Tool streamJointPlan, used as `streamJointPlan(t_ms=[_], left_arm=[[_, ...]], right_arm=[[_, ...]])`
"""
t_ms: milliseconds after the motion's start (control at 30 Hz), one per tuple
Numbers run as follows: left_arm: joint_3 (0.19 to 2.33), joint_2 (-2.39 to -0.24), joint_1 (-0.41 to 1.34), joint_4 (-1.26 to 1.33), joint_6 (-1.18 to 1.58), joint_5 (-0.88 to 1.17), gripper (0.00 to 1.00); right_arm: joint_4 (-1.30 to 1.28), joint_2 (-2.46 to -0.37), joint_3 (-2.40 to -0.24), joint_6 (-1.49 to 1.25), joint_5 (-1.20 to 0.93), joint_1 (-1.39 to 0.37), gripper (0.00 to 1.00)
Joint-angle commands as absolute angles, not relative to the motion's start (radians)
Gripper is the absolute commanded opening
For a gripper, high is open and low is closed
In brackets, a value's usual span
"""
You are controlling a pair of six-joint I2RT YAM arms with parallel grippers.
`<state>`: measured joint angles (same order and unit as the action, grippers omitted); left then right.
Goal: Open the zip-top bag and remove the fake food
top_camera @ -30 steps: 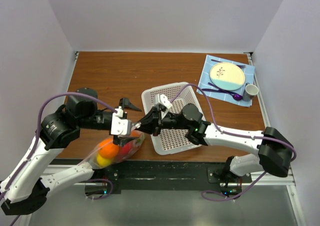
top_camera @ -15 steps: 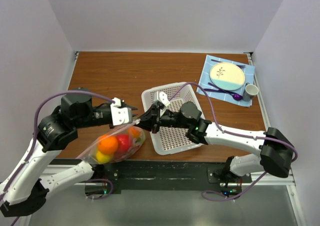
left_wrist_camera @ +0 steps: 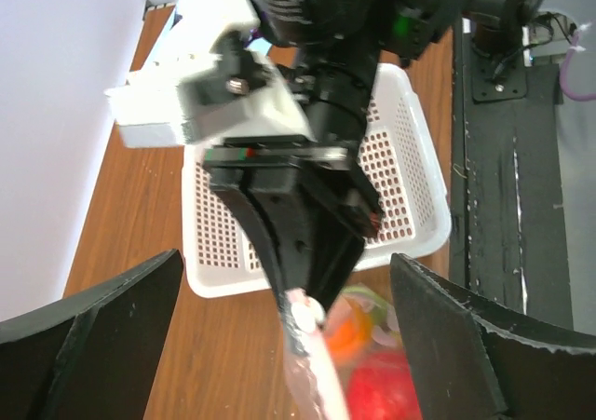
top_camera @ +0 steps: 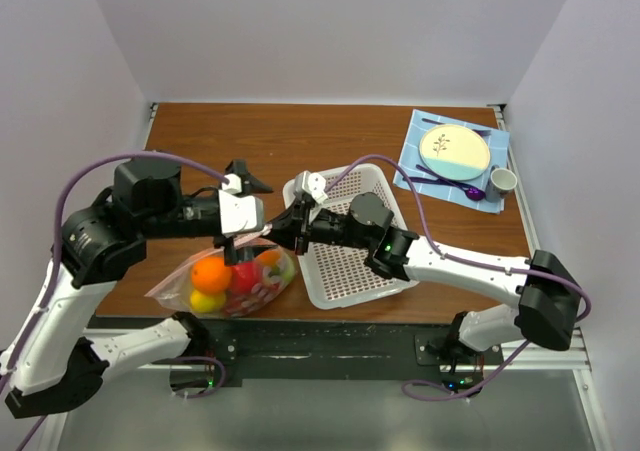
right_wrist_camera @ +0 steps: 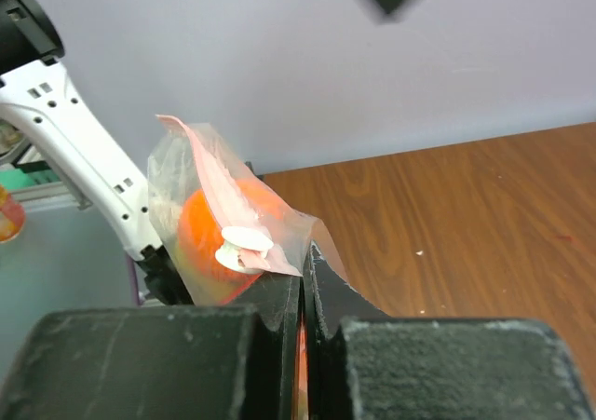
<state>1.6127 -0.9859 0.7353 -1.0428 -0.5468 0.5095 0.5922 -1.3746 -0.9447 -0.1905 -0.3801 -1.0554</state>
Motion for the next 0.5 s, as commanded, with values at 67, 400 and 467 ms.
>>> streamJointPlan(t_ms=[67, 400, 467], left_arm=[[1.562, -0.947, 0.736, -1.169, -0.618, 0.460, 0.95], [1.442, -0.950, 0.736, -0.994, -0.623, 0.307, 0.76], [1.445, -0.953, 0.736, -0.971, -0.623, 0.287, 0.75]], right_arm=[[0.617, -1.373, -1.031, -0.167, -0.334, -1.039, 0.00], [0.629, -1.374, -1.023, -0.202, -0.362, -1.038, 0.00], [0.629, -1.370, -1.017, -0.202, -0.367, -1.039, 0.00]])
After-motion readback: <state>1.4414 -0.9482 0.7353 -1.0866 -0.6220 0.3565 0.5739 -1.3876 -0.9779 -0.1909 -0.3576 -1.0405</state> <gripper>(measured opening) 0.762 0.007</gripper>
